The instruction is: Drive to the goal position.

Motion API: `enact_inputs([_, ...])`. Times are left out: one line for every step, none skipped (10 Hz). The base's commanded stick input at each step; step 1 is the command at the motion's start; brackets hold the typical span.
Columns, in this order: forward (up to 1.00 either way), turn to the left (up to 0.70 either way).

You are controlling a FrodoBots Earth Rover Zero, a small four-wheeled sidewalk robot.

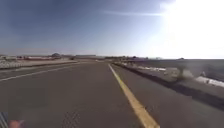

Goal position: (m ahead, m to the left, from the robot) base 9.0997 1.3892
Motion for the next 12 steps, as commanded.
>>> enact_inputs([0.7,0.0])
enact_inputs([0.7,0.0])
enact_inputs([0.7,0.0])
enact_inputs([0.7,0.0])
enact_inputs([0.7,0.0])
enact_inputs([0.7,0.0])
enact_inputs([0.7,0.0])
enact_inputs([0.7,0.0])
enact_inputs([0.7,0.0])
enact_inputs([0.7,0.0])
enact_inputs([0.7,0.0])
enact_inputs([0.7,0.0])
